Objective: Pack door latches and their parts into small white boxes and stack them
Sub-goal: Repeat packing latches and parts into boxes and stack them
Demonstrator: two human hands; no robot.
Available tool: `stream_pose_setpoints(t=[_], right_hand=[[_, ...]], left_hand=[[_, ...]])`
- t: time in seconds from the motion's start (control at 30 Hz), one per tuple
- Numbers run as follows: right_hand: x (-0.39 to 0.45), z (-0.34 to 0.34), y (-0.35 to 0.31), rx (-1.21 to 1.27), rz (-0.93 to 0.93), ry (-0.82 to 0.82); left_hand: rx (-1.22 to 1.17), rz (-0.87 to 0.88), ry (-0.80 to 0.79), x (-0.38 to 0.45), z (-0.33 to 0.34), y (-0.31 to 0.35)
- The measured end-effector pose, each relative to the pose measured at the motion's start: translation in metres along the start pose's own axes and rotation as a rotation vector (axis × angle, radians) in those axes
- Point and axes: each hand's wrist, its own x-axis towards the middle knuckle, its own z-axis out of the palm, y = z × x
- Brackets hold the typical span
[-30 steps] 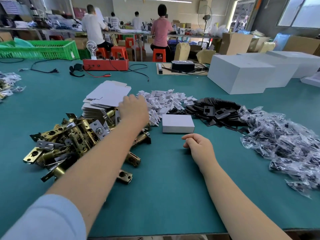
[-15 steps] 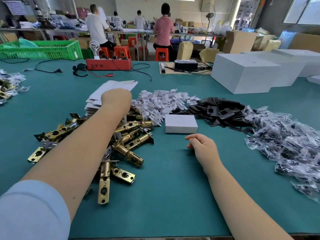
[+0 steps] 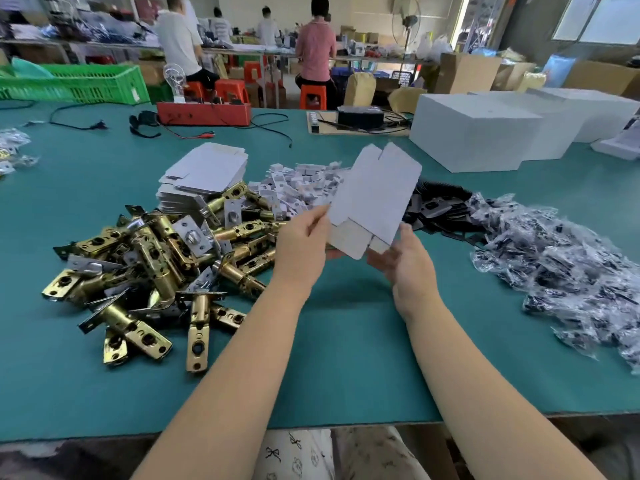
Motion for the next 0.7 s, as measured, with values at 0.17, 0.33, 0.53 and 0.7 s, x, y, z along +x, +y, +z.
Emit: stream_pose_setpoints(t=[0.17,0.33,0.53,0.7], right_hand=[[0.003,-0.019,-0.001,-0.033,-0.004,0.102],[-0.007,-0.006,0.001,-0.280,-0.051,-0.045],[-0.011,-0.004,0.002,-0.360,-0.117,-0.106],[-0.012,-0.004,0.004,-0.409,-0.196,-0.137]], left_hand=[[0.333,0.065,-0.198,-0.011,-0.008,-0.038],[0.654,0.097,-0.098,-0.012,-0.016,-0.038],[0.778,0.103,-0.140,-0.015,-0.015,-0.034],[0.595,0.086,-0.149,-0.018,-0.015,-0.029]])
